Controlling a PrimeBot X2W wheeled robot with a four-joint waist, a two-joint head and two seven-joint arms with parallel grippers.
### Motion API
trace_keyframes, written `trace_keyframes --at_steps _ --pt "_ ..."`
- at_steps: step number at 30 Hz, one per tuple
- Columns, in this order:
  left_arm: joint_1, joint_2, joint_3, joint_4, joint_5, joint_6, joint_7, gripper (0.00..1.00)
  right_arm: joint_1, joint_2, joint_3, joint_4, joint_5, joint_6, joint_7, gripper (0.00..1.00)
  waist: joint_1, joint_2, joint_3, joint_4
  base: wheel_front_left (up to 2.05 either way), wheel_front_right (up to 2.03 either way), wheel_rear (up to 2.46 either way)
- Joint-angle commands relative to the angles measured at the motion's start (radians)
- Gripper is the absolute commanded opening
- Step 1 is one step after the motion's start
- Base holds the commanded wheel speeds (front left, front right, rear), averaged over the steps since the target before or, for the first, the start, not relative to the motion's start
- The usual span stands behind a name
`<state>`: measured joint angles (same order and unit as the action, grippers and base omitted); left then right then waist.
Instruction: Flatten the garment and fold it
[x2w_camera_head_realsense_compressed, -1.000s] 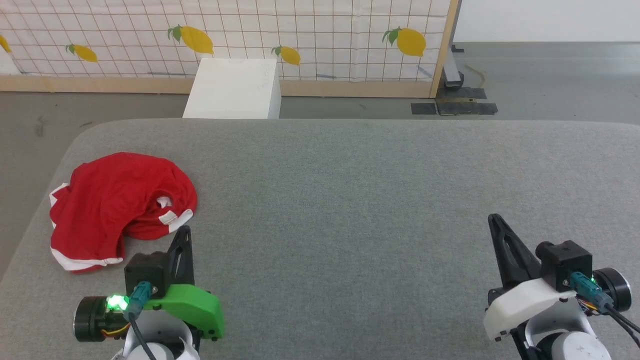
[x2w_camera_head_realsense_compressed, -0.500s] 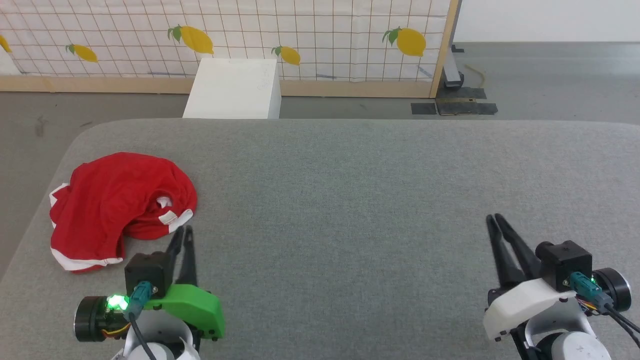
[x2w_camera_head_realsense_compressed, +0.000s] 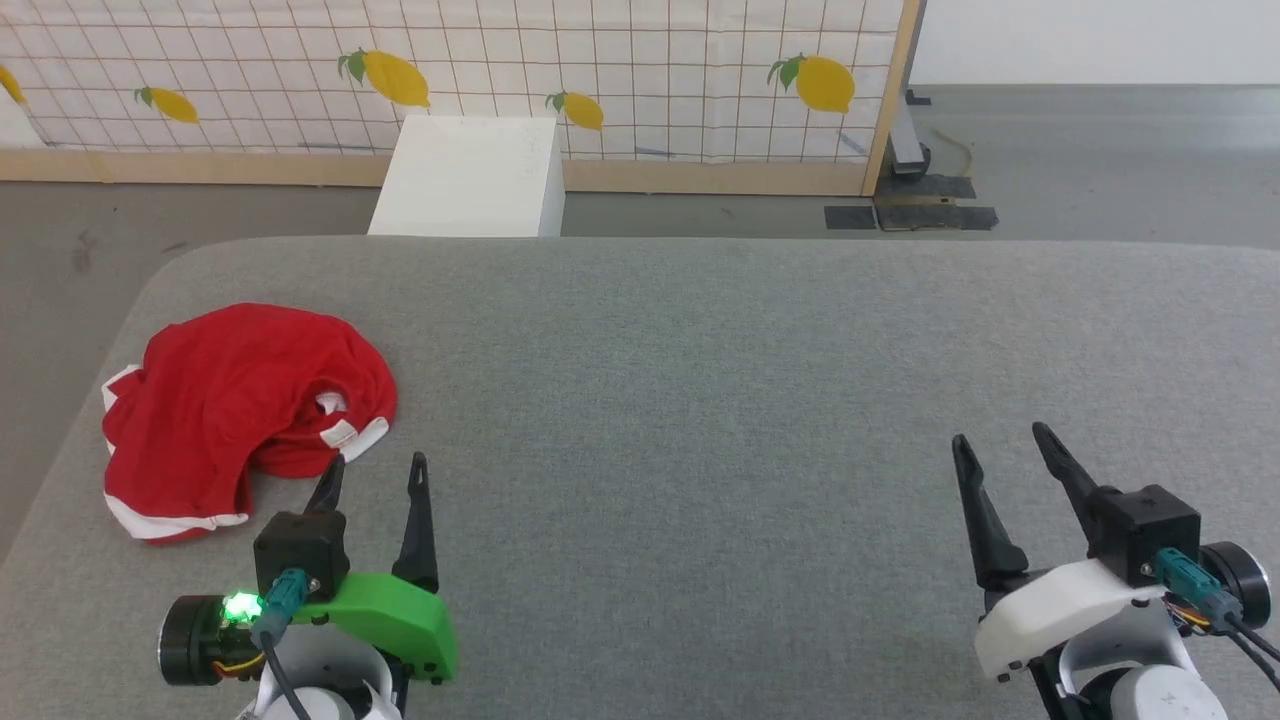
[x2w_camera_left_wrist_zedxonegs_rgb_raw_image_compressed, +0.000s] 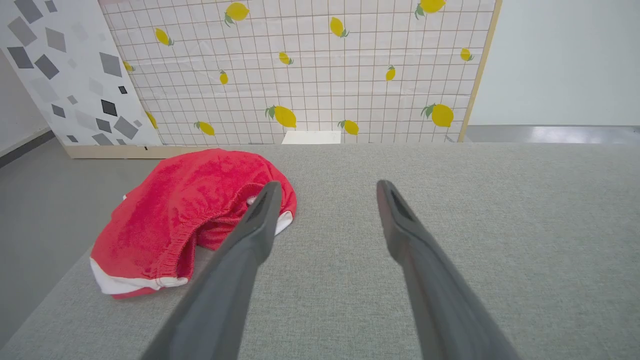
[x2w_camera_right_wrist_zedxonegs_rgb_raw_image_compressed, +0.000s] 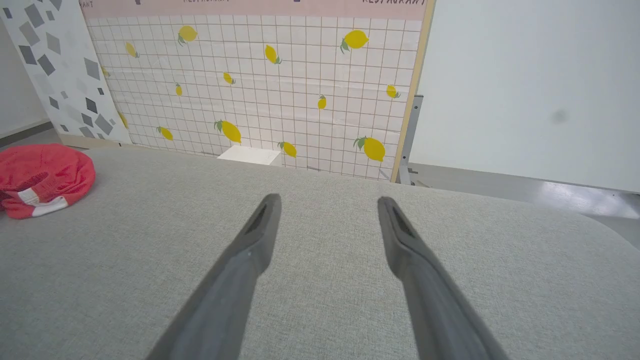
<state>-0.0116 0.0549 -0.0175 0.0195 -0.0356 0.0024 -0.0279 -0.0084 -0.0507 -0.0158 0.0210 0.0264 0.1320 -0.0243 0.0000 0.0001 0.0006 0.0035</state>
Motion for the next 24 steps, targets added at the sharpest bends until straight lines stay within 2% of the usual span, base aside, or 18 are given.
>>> trace_keyframes --at_steps 1,11,24 --pt "0.001 -0.001 -0.004 0.004 -0.008 0.007 -0.009 1.0 0.014 0.0 -0.005 0.006 0.009 0.0 -0.011 1.0 0.0 -0.0001 0.0 0.003 0.0 0.0 0.0" --pt "0.004 -0.001 -0.001 0.01 -0.025 0.014 -0.029 1.0 0.023 0.0 -0.013 0.013 0.025 0.0 -0.032 1.0 0.0 -0.0001 0.0 0.042 0.0 0.0 0.0" --pt "0.014 -0.001 -0.002 0.02 -0.045 0.021 -0.056 1.0 0.04 0.0 -0.021 0.027 0.043 0.0 -0.059 1.0 0.0 -0.0001 -0.003 0.142 0.0 0.0 0.0"
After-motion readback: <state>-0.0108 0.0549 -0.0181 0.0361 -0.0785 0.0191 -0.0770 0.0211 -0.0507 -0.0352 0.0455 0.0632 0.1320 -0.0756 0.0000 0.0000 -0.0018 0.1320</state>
